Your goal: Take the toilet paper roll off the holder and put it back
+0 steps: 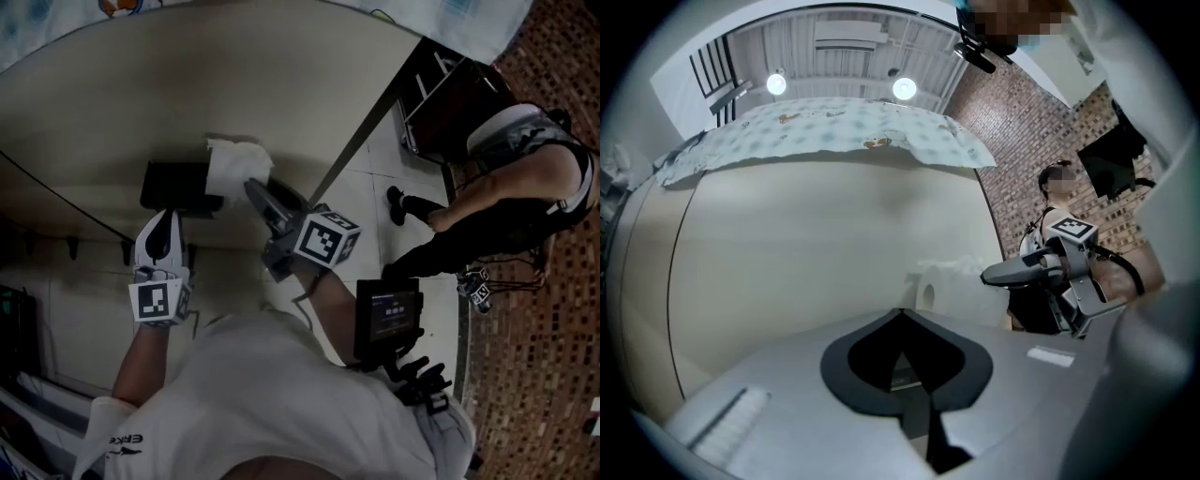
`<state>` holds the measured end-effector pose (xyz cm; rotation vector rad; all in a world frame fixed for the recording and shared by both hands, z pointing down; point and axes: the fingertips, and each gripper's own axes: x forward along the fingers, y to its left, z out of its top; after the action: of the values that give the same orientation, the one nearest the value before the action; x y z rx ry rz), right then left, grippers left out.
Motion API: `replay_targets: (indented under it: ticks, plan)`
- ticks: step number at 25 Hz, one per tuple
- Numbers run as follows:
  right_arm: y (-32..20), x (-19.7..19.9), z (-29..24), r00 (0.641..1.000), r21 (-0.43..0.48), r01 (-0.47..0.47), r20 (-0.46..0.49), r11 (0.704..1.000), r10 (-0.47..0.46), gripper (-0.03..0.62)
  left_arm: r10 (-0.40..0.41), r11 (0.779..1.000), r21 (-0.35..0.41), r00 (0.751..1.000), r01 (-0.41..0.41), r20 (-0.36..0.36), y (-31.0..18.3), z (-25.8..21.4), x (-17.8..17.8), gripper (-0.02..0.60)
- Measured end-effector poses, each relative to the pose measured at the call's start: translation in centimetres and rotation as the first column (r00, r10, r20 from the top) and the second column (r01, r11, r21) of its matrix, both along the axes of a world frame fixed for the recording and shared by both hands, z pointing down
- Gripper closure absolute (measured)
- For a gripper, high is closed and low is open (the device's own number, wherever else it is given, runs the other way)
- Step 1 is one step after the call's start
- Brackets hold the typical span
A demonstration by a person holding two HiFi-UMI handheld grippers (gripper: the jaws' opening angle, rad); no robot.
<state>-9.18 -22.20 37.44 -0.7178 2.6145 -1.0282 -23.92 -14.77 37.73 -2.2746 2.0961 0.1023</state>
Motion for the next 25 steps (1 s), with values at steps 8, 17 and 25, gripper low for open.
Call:
replay_targets:
  ticks: [8, 17, 25]
  plan:
    - [-0.2, 2.6, 1.2, 0.998, -0.022, -0.061, -0.004, 0.998, 0.061, 0.408, 0.037, 0.998, -0.042, 0.999, -0.037, -0.005, -1.1, 1.6, 0.8, 0.579]
    - [0.8, 6.4, 4.1, 0.993, -0.064, -0.109, -0.046, 0.992, 0.106, 0.41, 0.048, 0.997, -0.064, 0.999, -0.048, 0.009, -0.9, 2.6, 2.3, 0.58]
    - [0.8, 7.0, 10.0, 0.988, -0.142, -0.123, -0.106, 0.982, 0.109, 0.411, 0.042, 0.991, -0.125, 0.999, -0.041, 0.008, -0.9, 6.2, 2.0, 0.58]
